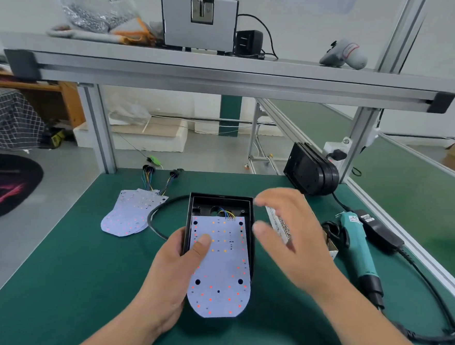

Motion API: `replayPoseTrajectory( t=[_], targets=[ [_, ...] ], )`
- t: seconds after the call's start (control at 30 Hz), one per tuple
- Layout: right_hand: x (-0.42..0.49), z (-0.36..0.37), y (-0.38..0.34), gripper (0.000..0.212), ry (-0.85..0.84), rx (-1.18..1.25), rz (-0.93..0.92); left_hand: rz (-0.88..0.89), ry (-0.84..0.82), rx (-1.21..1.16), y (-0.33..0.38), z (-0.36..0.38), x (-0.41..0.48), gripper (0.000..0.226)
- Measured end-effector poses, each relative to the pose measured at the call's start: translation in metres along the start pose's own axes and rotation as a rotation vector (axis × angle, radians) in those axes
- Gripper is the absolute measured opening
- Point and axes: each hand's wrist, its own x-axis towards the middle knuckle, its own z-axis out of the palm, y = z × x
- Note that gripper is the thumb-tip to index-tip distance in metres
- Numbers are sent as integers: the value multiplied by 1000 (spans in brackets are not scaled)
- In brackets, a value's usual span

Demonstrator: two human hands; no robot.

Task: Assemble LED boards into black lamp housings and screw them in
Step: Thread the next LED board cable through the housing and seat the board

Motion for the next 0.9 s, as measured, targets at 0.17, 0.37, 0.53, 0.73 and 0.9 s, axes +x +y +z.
replayPoseTrajectory(
  t=[0.17, 0.37, 0.53, 0.73, 0.9],
  targets=[
    [-1, 10, -27, 61, -306, -269, 38, 53, 53, 6, -2, -2, 3, 36],
    [2, -8, -29, 63, -388, -385, 299, 150, 134, -37, 2, 0, 2, 42],
    [2, 0, -30, 62, -628, -202, 520, 187, 171, -14, -2, 3, 4, 41],
    [-1, 5, -26, 54, -625, 51, 587, 232, 201, 47, -7, 5, 5, 37],
    [-16, 4, -18, 71, -512, 182, 631, 225, 204, 82, -8, 4, 6, 39]
  ],
)
